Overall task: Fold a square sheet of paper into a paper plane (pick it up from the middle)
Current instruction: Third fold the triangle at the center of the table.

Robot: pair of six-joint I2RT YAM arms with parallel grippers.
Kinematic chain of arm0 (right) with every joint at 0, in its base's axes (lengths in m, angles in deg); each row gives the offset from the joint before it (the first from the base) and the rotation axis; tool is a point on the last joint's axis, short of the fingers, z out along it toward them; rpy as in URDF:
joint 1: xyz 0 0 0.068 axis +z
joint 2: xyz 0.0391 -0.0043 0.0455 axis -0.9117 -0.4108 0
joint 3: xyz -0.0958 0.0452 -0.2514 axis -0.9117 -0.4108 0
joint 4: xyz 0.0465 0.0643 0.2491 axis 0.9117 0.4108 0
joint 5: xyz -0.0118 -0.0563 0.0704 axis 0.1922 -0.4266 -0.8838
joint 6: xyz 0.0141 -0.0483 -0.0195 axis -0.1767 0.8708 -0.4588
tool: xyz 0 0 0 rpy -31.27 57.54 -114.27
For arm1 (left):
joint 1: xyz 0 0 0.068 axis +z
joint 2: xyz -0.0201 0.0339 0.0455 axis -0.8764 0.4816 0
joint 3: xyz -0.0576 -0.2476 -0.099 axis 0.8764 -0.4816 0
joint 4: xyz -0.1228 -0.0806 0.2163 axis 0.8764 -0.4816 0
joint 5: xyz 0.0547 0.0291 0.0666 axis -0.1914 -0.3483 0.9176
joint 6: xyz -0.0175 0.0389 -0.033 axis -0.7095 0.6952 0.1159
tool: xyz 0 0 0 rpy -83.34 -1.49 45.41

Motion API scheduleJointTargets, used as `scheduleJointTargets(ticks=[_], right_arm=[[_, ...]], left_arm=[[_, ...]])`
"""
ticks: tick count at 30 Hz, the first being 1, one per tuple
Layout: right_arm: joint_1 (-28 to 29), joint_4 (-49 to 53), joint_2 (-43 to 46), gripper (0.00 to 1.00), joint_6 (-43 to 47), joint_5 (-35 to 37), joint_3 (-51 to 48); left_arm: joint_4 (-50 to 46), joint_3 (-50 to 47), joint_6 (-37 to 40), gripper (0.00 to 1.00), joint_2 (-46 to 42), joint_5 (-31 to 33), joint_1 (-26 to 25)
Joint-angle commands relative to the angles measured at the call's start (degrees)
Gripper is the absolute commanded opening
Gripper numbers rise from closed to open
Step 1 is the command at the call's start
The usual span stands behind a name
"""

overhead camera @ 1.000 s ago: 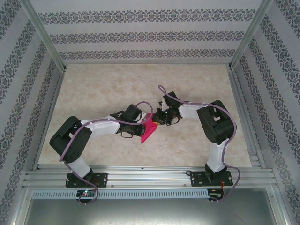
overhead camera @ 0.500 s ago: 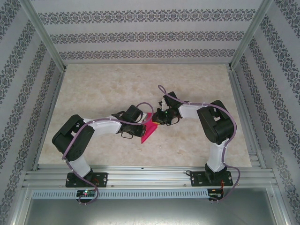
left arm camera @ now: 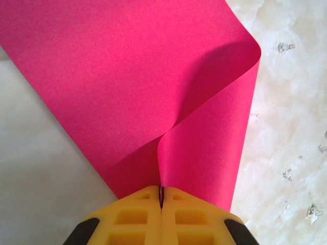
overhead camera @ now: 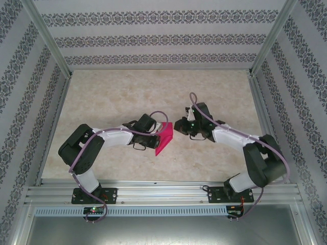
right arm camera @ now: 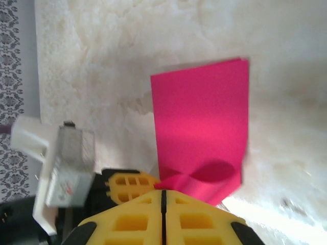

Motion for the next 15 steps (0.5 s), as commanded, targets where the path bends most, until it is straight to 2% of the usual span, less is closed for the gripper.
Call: scheduleJointTargets(ticks=[1, 7, 11, 15], right_arm=[[2.3, -7.9, 2.8, 0.07, -4.9, 1.4, -7.1], [8.5, -12.1, 6.7, 0.05, -9.0, 6.5, -12.7], [12.3, -15.9, 3.7, 0.03, -11.3, 6.8, -12.1], [15.6, -22.6, -2.8, 0.00, -14.6, 5.8, -10.7]], left_arm=[[0.4, 0.3, 0.2, 0.02, 2.4, -0.3, 0.8], [2.9, -0.1, -2.5, 0.02, 3.7, -1.8, 1.4], [3.3, -0.4, -2.9, 0.02, 4.2, -1.8, 1.5], [3.2, -0.5, -2.9, 0.02, 4.5, -2.0, 1.6]])
